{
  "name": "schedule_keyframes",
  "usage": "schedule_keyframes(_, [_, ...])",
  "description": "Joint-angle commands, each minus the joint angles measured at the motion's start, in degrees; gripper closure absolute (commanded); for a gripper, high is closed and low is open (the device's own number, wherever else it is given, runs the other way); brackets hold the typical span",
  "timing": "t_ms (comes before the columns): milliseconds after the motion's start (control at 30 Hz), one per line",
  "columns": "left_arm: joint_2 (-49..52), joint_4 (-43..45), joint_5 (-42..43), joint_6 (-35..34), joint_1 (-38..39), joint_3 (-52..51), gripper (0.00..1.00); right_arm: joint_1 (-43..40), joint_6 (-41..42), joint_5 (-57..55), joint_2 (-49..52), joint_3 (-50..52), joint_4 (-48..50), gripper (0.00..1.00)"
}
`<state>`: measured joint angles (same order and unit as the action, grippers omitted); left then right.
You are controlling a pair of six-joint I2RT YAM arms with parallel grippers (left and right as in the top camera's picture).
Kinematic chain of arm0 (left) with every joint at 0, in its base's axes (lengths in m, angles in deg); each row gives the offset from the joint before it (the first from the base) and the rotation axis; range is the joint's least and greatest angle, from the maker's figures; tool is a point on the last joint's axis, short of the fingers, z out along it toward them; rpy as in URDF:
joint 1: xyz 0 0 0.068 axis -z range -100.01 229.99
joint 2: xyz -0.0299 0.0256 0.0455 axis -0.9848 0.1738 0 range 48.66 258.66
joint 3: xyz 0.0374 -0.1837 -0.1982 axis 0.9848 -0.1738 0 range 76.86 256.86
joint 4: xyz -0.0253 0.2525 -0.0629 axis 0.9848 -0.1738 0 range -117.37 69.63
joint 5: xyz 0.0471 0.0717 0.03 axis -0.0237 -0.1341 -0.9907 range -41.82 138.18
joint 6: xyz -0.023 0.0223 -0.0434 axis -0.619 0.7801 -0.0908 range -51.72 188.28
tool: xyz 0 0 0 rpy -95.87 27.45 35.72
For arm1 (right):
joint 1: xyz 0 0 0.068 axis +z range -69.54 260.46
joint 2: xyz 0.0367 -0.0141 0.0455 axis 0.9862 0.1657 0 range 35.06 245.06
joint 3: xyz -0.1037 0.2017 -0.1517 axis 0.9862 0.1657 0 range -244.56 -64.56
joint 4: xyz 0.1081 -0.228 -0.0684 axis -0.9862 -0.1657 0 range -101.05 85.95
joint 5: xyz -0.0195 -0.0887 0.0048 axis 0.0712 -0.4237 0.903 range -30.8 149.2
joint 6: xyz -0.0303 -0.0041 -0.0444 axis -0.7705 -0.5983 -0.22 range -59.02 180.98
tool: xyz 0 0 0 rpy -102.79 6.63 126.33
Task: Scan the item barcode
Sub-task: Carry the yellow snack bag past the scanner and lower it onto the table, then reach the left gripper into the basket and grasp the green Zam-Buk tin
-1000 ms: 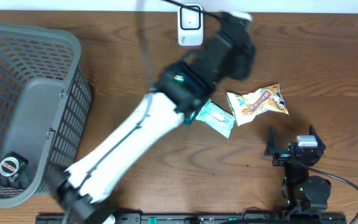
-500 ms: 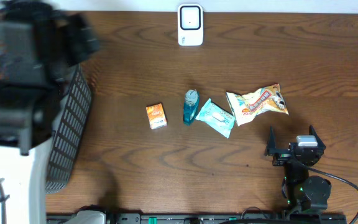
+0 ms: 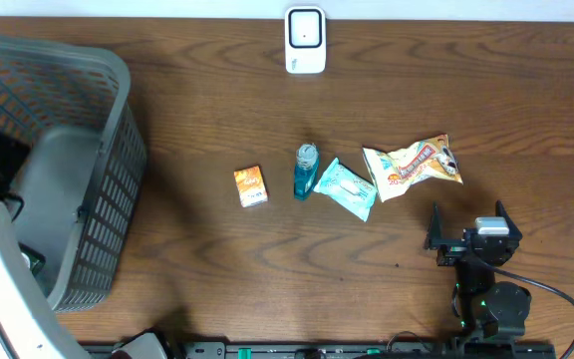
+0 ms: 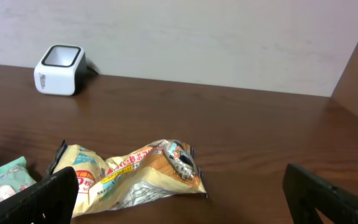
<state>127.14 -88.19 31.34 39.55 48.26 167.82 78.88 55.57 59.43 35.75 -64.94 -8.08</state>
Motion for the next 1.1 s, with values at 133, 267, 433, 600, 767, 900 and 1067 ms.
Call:
schedule_keyframes(133, [0.07, 11.1, -0.42, 6.91, -6.71, -16.35, 0.04, 0.09, 0.66, -0.28, -0.31, 0.07, -0.24, 0.01])
schedule_keyframes(267, [0.04, 15.91, -0.42, 10.05, -9.75, -22.51, 0.04, 0.09, 0.63, -0.28, -0.31, 0.07, -0.24, 0.01])
schedule_keyframes(433, [0.09, 19.54, -0.35, 10.91, -14.19, -27.93, 0.04, 0.09, 0.63, -0.28, -0.31, 0.07, -0.24, 0.01])
schedule_keyframes(600, [0.44, 25.22, 2.97, 10.91, -18.25, -33.29, 0.03, 0.09, 0.63, -0.28, -0.31, 0.07, -0.24, 0.01])
schedule_keyframes(767, [2.67, 30.29, 3.54, 10.91, -18.99, -37.53, 0.02, 0.09, 0.63, -0.28, -0.31, 0.07, -0.24, 0.01])
schedule_keyframes(900, [6.51, 32.89, 3.56, 10.93, -18.99, -38.66, 0.02, 0.09, 0.66, -0.28, -0.31, 0.07, -0.24, 0.01])
schedule_keyframes(1067, [11.37, 34.36, 3.54, 10.93, -18.99, -38.66, 0.02, 0.09, 0.63, -0.28, -0.31, 0.07, -0.24, 0.01])
